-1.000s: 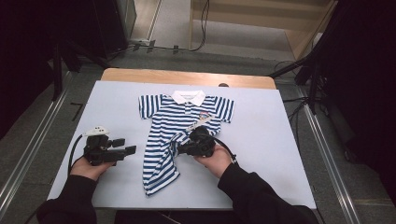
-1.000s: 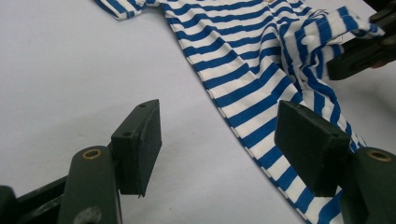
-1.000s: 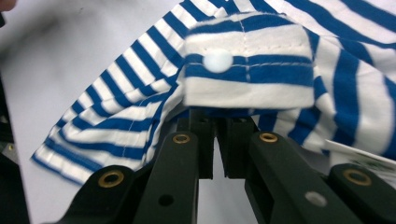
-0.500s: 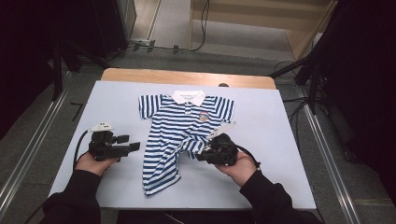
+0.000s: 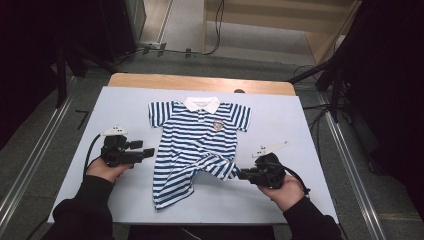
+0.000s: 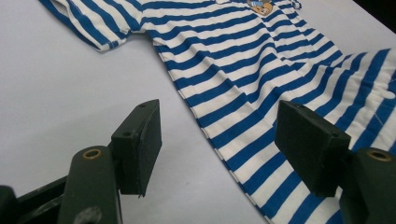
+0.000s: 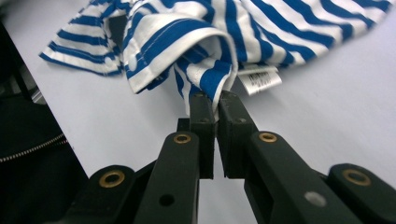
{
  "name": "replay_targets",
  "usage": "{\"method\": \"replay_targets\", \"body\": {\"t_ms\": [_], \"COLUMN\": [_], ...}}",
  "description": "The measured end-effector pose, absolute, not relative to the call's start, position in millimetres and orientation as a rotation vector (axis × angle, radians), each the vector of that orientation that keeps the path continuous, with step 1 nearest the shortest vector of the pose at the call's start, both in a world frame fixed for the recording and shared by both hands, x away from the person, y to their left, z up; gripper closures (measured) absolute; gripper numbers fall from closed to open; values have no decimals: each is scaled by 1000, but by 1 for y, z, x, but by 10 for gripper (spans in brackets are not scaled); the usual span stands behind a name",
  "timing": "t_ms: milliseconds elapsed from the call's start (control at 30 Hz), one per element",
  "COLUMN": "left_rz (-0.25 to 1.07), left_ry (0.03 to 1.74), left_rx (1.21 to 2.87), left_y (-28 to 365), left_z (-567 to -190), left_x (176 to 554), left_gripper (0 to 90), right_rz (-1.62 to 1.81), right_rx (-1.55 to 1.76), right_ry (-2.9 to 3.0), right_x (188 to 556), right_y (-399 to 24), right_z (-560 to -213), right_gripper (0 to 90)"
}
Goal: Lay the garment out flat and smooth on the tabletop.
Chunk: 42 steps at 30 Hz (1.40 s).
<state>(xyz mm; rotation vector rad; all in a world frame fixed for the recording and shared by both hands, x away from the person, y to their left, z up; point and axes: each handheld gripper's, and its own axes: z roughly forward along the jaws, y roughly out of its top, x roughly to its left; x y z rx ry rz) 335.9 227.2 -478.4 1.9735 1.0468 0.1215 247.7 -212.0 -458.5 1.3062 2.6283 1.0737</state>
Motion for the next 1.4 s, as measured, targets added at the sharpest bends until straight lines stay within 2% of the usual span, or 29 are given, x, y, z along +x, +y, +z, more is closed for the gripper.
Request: {"method": "replay_targets", "body": {"t_ms": [233,567,767,867,1400], "left_rz": [123,124,125,125,125], "left_ry": [1051,1049,1053,1050,1048], "left_rx": [1972,1977,1973,1980,1995], "left_y": [225,223,223,223,222], "left_z": [-478,-477,-477,-477,-478], "left_x": [342,345,344,345,344], "left_gripper": [327,327,327,327,327], "right_rz": [1062,1052,1137,1211,1145], "right_rx": [1344,1281,1282,1270,1431], "right_ry": [2600,2689,2654,2582,2506], "right_x": [233,210,205,206,260], "right_y": [-227,-211,-215,-221,-220], "right_z": [-458,-461,-456,-451,-485], "right_gripper": [834,831,646,588,510]}}
